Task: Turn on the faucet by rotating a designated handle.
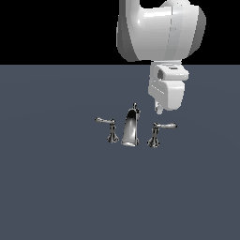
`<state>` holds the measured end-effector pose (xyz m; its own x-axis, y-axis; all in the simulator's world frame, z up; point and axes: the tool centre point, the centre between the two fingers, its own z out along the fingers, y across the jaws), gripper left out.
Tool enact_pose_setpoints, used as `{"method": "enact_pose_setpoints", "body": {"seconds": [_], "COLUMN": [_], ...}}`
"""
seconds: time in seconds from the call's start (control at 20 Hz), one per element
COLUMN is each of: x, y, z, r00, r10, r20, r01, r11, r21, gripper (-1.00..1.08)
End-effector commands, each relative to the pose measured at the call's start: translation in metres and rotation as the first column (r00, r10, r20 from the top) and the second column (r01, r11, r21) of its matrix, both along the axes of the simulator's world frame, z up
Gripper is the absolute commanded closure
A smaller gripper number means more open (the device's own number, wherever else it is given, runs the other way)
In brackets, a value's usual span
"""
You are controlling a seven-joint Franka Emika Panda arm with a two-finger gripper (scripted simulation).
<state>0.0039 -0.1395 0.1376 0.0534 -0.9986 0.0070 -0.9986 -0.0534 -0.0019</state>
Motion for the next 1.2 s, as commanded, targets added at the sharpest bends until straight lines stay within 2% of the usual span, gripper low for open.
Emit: {"method": "enact_pose_setpoints", "body": {"seconds": [0.0,0.45,1.15], "x": [0.004,0.007,0.004], "y": [-0.013,-0.041,-0.041], "z": [-0.014,-0.045,-0.044], "r00": [0.998,0.980,0.980], "r10": [-0.065,-0.201,-0.198], "r20": [0.000,-0.002,-0.002], "r01": [0.065,0.201,0.198], "r11": [0.998,0.980,0.980], "r21": [0.000,0.006,0.007], "gripper": [1.08,1.08,1.08]}}
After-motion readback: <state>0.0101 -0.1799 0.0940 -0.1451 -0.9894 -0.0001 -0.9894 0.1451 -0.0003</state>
